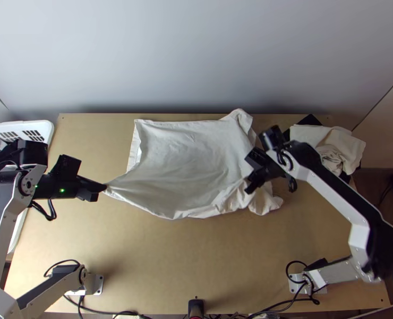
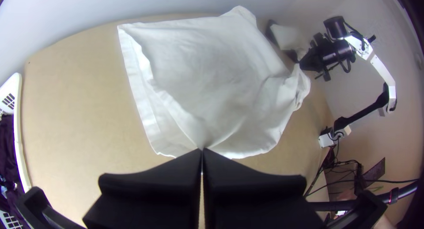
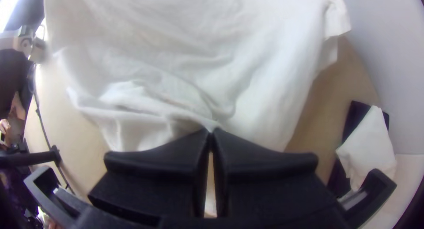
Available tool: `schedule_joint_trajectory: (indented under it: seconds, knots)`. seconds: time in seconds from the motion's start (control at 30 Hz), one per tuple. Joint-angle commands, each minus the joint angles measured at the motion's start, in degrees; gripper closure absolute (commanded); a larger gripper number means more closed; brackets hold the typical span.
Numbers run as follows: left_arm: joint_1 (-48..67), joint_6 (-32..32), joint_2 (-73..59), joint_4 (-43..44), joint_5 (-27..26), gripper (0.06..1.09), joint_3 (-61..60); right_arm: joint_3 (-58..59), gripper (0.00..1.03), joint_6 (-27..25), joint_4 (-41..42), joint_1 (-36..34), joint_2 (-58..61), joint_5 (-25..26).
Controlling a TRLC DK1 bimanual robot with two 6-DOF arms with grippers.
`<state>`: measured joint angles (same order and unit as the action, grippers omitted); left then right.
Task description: Fold the t-shirt
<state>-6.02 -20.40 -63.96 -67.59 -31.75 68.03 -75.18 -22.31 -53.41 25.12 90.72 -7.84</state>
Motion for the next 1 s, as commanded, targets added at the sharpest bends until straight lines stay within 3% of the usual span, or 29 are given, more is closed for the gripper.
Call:
schedule_joint_trajectory:
  seconds: [0.0,0.13,0.23,0.33,0.6,0.97]
  knots:
    - [-1.01,-0.34,-1.87,1.59,-0.51,1.05,-2.02,-5.33,1.00,0.42,8.14,-2.19,10.62,2.91]
    - [-1.10,0.36,-3.01,3.34,-0.60,1.05,-3.43,-8.58,1.00,4.64,12.98,-2.45,14.93,3.44]
    - [-1.10,0.54,-4.06,4.14,-0.60,1.05,-4.22,-8.85,1.00,4.90,12.98,-2.27,19.41,3.62]
    - [-1.10,0.63,-5.29,5.10,-0.60,1.05,-4.92,-8.32,0.70,6.13,12.63,-2.98,22.57,3.70]
    - [-1.45,0.63,-7.14,6.86,-0.86,1.05,-6.24,-10.16,0.14,9.65,12.63,-4.91,13.61,3.62]
    - [-1.45,0.28,-7.14,7.21,-2.09,1.05,-7.03,-5.59,0.13,7.45,1.73,3.09,-3.44,1.51]
